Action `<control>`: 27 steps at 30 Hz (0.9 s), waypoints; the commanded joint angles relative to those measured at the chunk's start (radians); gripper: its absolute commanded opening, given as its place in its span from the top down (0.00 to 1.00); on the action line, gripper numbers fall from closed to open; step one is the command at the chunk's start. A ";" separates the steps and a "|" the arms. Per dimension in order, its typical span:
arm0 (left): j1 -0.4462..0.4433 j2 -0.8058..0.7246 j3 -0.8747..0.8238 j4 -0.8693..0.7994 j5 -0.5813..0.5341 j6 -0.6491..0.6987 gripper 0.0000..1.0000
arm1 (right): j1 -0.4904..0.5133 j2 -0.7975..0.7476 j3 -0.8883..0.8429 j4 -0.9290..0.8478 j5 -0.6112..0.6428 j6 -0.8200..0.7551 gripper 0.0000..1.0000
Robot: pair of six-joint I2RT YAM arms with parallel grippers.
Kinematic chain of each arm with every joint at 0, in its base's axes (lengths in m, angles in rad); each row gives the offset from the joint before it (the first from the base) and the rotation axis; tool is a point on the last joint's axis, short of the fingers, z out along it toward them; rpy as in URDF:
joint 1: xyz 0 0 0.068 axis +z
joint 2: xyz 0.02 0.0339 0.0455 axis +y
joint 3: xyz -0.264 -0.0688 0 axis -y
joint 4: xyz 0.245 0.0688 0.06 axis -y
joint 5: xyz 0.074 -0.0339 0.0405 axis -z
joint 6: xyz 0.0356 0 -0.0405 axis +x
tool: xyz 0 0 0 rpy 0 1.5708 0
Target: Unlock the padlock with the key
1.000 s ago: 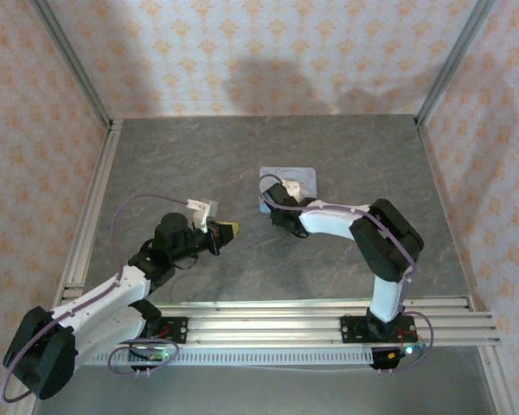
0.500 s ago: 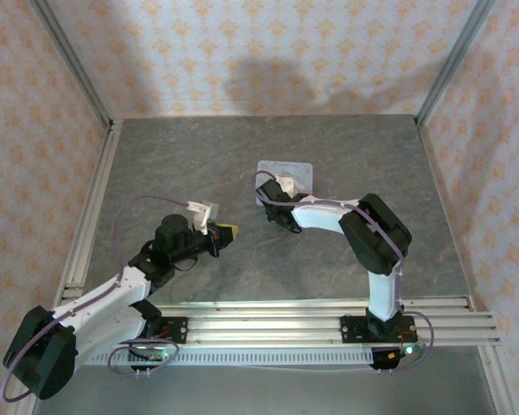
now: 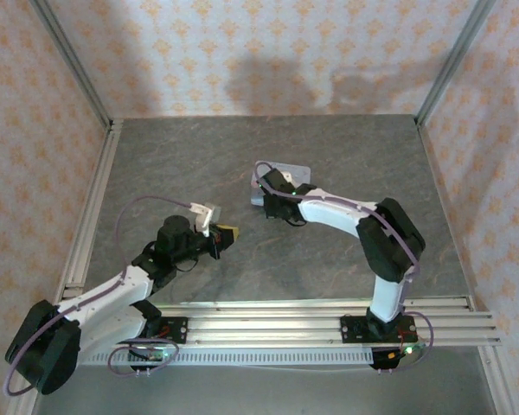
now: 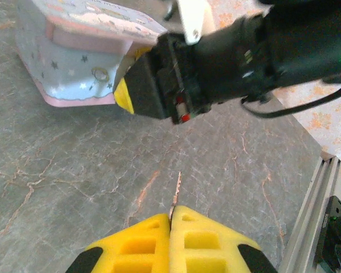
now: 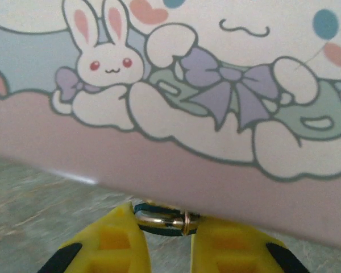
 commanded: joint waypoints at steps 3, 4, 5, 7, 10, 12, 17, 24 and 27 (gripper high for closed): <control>0.001 0.113 0.009 0.196 0.022 0.014 1.00 | -0.053 -0.088 0.063 -0.090 -0.195 0.041 1.00; 0.001 0.145 0.007 0.241 0.018 0.002 1.00 | -0.063 -0.097 0.062 -0.090 -0.227 0.057 1.00; 0.000 0.177 0.007 0.283 0.018 -0.008 1.00 | -0.074 -0.103 0.060 -0.090 -0.258 0.072 1.00; -0.001 0.241 0.009 0.371 0.019 -0.033 1.00 | -0.092 -0.114 0.060 -0.089 -0.316 0.097 1.00; -0.003 0.336 0.009 0.509 0.015 -0.059 1.00 | -0.119 -0.125 0.064 -0.087 -0.403 0.132 1.00; -0.006 0.385 0.014 0.577 0.003 -0.055 1.00 | -0.136 -0.131 0.066 -0.083 -0.455 0.154 1.00; -0.010 0.489 0.046 0.717 0.006 -0.036 1.00 | -0.176 -0.145 0.069 -0.060 -0.586 0.207 1.00; -0.010 0.632 0.107 0.865 0.063 -0.091 1.00 | -0.215 -0.158 0.082 -0.051 -0.706 0.241 1.00; -0.002 0.690 0.118 0.925 0.085 -0.117 1.00 | -0.230 -0.154 0.094 -0.057 -0.756 0.242 1.00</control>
